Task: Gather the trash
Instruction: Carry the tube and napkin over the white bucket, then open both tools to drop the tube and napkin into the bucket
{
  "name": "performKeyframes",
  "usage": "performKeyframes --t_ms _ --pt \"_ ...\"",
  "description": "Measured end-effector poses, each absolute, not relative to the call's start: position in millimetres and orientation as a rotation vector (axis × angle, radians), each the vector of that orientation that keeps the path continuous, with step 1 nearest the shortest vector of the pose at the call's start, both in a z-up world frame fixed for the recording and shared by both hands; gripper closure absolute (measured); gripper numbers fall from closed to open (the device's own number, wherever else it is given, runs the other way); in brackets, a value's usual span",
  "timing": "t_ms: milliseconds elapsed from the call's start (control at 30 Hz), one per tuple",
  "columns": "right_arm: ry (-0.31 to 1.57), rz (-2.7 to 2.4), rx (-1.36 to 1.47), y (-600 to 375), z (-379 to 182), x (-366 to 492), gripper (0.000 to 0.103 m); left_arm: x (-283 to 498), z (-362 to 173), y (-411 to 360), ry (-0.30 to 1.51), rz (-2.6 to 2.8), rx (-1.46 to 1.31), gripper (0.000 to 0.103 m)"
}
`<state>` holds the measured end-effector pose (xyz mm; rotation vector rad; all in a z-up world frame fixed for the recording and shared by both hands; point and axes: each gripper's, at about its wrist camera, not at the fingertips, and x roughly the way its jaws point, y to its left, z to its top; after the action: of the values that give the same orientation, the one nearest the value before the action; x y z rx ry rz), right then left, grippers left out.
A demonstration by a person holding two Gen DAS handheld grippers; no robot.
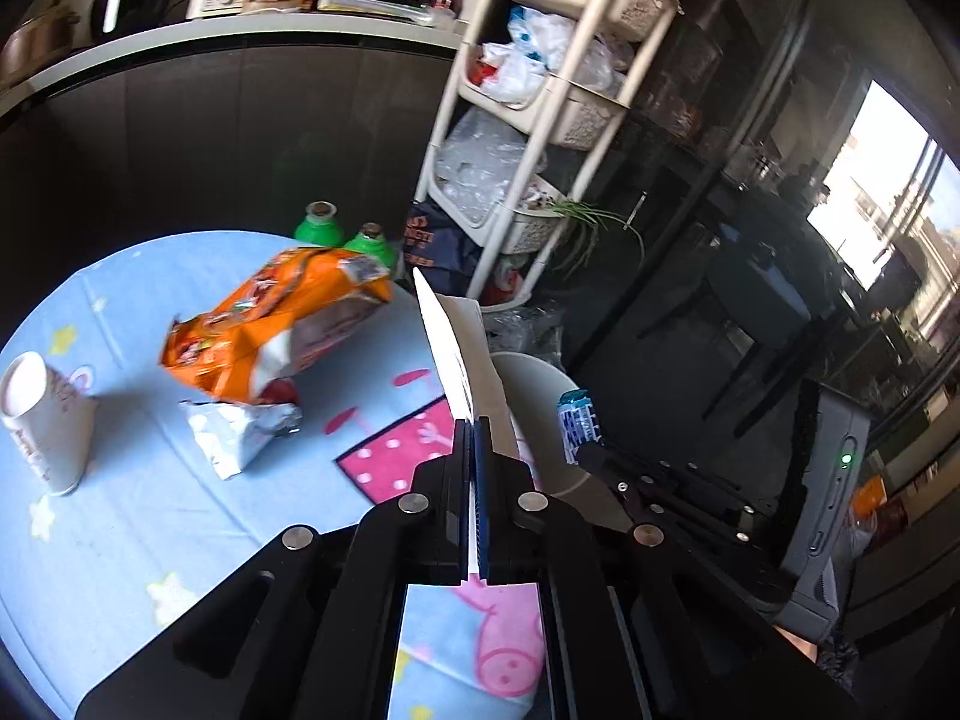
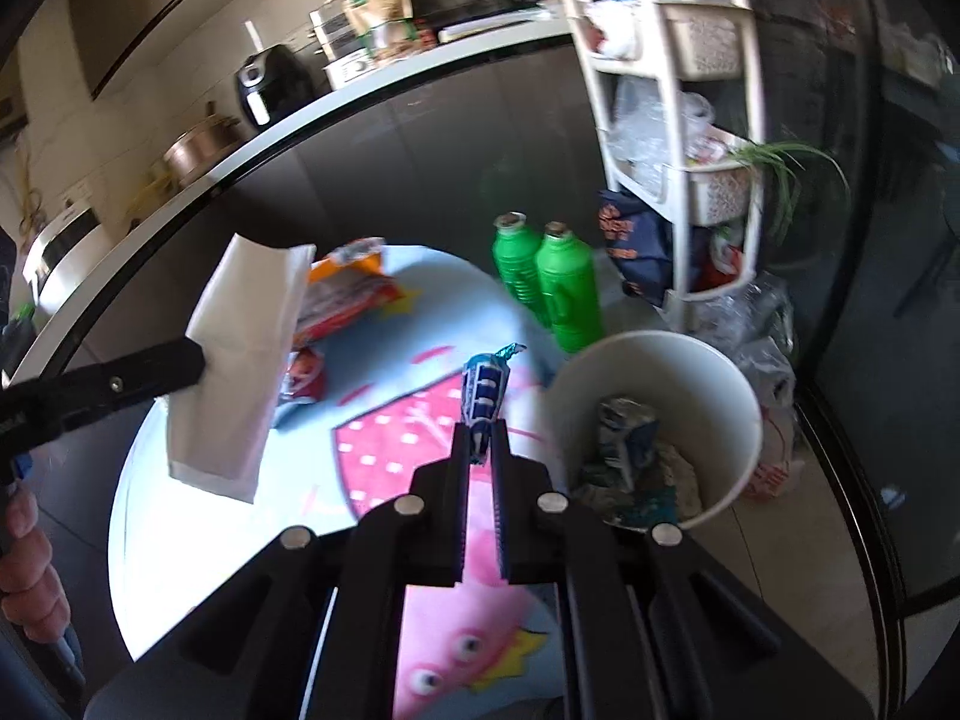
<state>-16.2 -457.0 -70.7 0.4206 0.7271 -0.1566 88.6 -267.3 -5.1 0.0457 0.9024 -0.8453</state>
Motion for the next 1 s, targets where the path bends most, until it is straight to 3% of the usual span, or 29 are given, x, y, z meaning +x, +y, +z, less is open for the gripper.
performKeyframes --t_ms 667,933,1000 --pt "0.79 -0.248 0.56 -547.7 -154.7 -20.6 0.093 112.0 -77.2 -430.0 1.052 -0.982 0.236 0.102" --pt "0.817 -0.234 0.544 -553.6 -175.3 -5.1 0.089 122.3 -102.6 -450.2 1.085 -0.956 0.29 0.101" --pt "0.821 -0.234 0.53 -552.8 -177.7 -2.8 0.082 125.4 -105.6 -451.0 1.08 -0.943 0.296 0.101"
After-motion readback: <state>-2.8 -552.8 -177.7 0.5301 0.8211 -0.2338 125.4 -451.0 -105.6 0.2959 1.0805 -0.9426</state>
